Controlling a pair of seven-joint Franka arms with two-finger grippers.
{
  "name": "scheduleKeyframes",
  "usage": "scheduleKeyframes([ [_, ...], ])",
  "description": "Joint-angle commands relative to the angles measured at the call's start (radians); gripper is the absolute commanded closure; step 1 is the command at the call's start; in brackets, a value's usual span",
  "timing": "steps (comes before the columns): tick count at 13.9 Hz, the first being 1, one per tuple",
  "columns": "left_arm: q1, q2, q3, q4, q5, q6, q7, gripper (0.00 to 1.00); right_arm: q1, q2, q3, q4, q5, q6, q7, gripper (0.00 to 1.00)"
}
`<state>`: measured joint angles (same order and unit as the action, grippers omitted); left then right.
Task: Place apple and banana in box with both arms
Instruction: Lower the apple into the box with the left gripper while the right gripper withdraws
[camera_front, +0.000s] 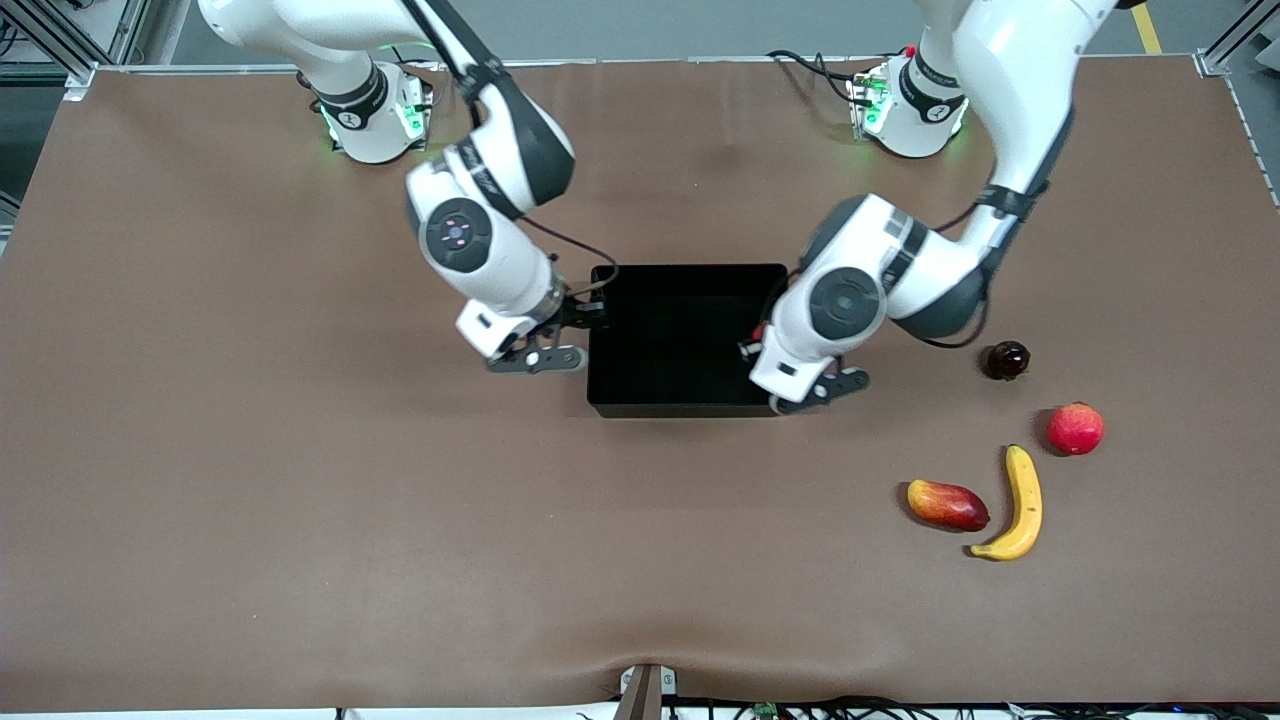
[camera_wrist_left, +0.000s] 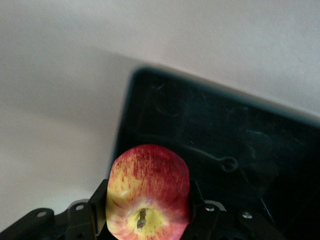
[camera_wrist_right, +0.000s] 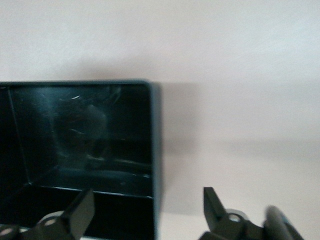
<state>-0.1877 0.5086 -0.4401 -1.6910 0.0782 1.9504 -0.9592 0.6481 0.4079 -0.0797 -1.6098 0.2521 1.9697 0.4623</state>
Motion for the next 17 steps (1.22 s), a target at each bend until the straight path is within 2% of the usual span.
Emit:
scheduleKeyframes([
  [1, -0.036, -0.01, 0.003, -0.09, 0.014, 0.092, -0.07, 1.0, -0.079, 0.031, 0.008, 0.152, -0.063, -0.167, -0.002, 0.0],
  [4, -0.045, -0.008, 0.0, -0.197, 0.023, 0.214, -0.069, 1.0, -0.16, 0.008, 0.008, 0.197, -0.095, -0.27, -0.002, 0.0],
  [6, -0.058, -0.007, -0.008, -0.254, 0.023, 0.257, -0.056, 1.0, -0.198, -0.052, -0.008, 0.195, -0.1, -0.374, 0.001, 0.0],
  [10, -0.087, 0.031, -0.012, -0.247, 0.022, 0.258, -0.067, 1.0, -0.327, -0.165, -0.023, 0.168, -0.108, -0.458, -0.106, 0.0],
  [12, -0.09, 0.036, -0.012, -0.249, 0.018, 0.262, -0.076, 1.0, -0.343, -0.224, -0.023, 0.156, -0.248, -0.499, -0.113, 0.0],
  [13, -0.091, 0.038, -0.012, -0.25, 0.012, 0.262, -0.078, 0.87, -0.373, -0.25, -0.023, 0.153, -0.264, -0.497, -0.116, 0.0],
  [14, -0.098, 0.038, -0.012, -0.246, 0.012, 0.262, -0.079, 0.05, -0.399, -0.27, -0.022, 0.151, -0.263, -0.502, -0.151, 0.0],
  [15, -0.098, 0.034, -0.011, -0.243, 0.012, 0.262, -0.079, 0.0, -0.43, -0.302, -0.022, 0.136, -0.263, -0.508, -0.213, 0.0],
  [17, -0.076, 0.007, -0.011, -0.211, 0.021, 0.243, -0.067, 0.0, -0.488, -0.368, -0.022, 0.09, -0.261, -0.508, -0.293, 0.0],
])
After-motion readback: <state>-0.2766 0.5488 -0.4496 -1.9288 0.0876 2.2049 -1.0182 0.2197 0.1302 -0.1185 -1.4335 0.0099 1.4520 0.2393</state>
